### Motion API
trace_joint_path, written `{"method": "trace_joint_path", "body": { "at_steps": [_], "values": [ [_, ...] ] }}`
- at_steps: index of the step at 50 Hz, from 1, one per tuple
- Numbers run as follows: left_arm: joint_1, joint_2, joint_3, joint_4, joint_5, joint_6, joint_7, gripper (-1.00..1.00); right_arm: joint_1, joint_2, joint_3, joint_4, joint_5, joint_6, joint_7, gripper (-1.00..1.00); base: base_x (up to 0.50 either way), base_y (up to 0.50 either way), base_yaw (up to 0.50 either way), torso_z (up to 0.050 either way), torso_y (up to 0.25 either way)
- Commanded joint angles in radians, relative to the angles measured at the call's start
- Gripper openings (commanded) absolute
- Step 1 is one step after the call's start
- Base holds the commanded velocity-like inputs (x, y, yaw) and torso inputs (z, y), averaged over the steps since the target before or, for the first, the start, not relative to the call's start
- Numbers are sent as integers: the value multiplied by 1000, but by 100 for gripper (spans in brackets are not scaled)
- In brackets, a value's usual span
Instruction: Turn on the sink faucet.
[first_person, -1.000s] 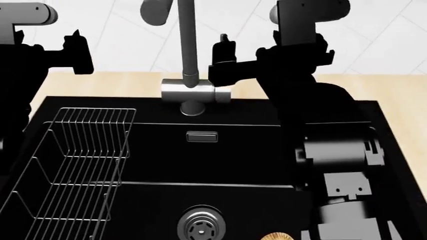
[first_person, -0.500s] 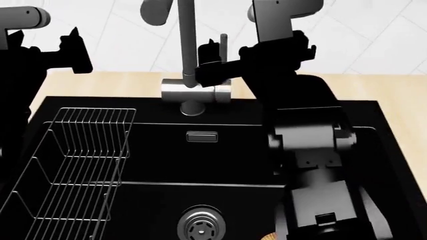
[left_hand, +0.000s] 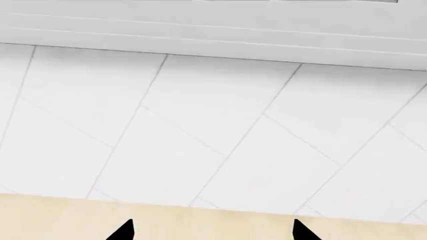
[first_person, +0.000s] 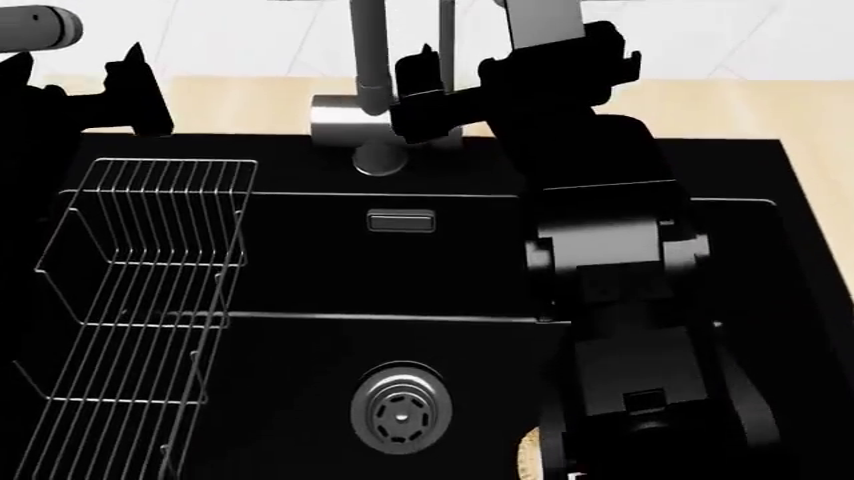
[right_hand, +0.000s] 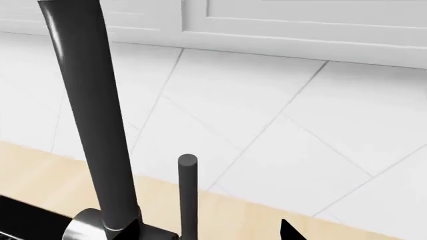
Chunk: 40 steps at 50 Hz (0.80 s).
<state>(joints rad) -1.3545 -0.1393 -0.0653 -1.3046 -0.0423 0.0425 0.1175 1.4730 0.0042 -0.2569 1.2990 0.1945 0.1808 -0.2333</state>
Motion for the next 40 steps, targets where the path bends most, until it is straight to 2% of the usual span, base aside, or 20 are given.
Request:
{"method": "trace_joint_path", "body": {
  "at_steps": [1, 9, 17, 22, 32, 36, 40],
  "values": [
    [5, -2, -6, 0, 0, 4, 2, 100, 35, -4, -6, 10, 12, 14, 7, 100, 0, 0, 0, 12, -146],
    [8, -4, -9, 1, -2, 0, 6, 100, 49, -4, -63, 10, 82, 29, 25, 100, 0, 0, 0, 12, -134],
    [13, -6, -9, 8, -3, -7, 15, 100, 75, -4, -198, 10, 208, 28, 43, 100, 0, 0, 0, 12, -62],
    [21, -3, -13, 27, -8, -26, 16, 100, 78, -4, -237, 10, 248, 13, 64, 100, 0, 0, 0, 0, 0],
    [22, 2, -6, 4, -3, -8, 18, 100, 75, -4, -136, 10, 150, 4, 119, 100, 0, 0, 0, 0, 0],
    [28, 8, -1, 0, 5, 5, 11, 100, 73, -4, -151, 10, 166, 3, 117, 100, 0, 0, 0, 0, 0],
    [22, -4, -3, -1, 3, 6, 14, 100, 73, -4, -161, 10, 180, 1, 113, 100, 0, 0, 0, 6, -201]
  ]
}}
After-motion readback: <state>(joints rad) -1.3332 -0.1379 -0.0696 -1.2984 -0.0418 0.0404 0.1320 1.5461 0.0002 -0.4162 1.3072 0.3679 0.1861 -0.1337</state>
